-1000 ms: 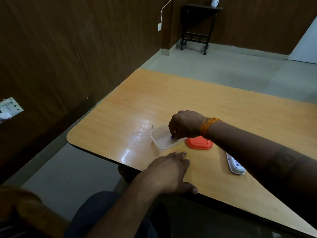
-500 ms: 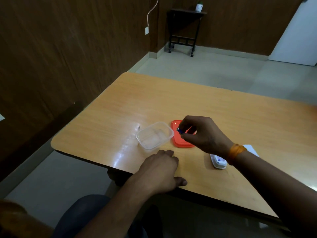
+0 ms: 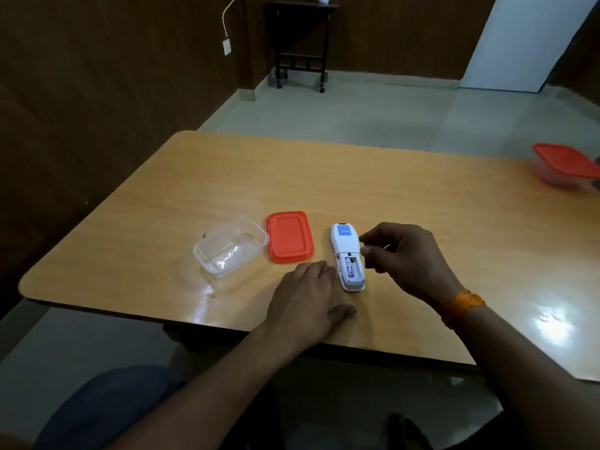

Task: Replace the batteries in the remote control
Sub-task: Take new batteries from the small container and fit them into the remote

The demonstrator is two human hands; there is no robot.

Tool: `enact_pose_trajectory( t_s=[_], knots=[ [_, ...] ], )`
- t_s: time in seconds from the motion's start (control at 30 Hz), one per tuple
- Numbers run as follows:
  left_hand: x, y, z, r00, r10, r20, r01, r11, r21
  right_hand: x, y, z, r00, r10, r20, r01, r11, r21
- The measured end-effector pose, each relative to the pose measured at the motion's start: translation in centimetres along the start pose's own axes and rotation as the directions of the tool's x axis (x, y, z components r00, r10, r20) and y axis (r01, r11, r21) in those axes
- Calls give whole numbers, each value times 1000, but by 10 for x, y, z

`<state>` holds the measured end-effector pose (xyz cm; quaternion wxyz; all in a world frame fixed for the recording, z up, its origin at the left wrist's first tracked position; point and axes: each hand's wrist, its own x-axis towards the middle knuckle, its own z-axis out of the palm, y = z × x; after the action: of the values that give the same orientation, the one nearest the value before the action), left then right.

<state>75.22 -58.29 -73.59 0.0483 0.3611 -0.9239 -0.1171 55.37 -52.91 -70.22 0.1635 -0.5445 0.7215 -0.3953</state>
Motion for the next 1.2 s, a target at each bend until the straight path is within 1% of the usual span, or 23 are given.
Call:
enact_pose_trajectory(
  t_s=[0.1,0.2,0.33,0.57,0.6,0.67,0.73,0.8,0.87,0.93,1.03,1.2],
  knots=[
    [9,8,15,994,-30,-107,19,995,-100,2,7,3,1000,15,-20,-15,1000,-1],
    [16,10,25,983,-52,-176,23,986,-164,5,9,6,999,35,-27,-33,998,49],
    [18,7,33,973,-34,-230,-2,988,-153,7,9,9,999,49,23,-51,993,105],
    [27,1,42,956,-36,-290,3,994,-113,8,6,9,998,45,43,-49,995,85],
    [28,0,43,955,-36,-293,5,995,-104,8,6,8,998,38,56,-41,998,51],
    [30,-2,45,954,-39,-297,11,995,-98,6,7,8,994,29,108,-21,997,-79],
    [30,-2,46,949,-39,-312,8,995,-100,4,8,7,989,51,139,-23,980,-196],
    [30,-3,47,947,-44,-318,9,994,-111,1,8,8,990,52,131,-15,963,-270],
    [31,-3,48,947,-44,-319,7,993,-117,-1,6,9,995,3,97,29,946,-323],
    [31,-3,49,945,-48,-323,9,993,-121,-2,4,12,995,-52,82,79,929,-361],
    [30,-3,50,940,-54,-338,4,989,-145,-2,2,18,990,-88,109,121,930,-347],
    [28,-4,47,937,-41,-346,-29,980,-195,-3,-7,21,984,-33,177,100,918,-383]
  ],
)
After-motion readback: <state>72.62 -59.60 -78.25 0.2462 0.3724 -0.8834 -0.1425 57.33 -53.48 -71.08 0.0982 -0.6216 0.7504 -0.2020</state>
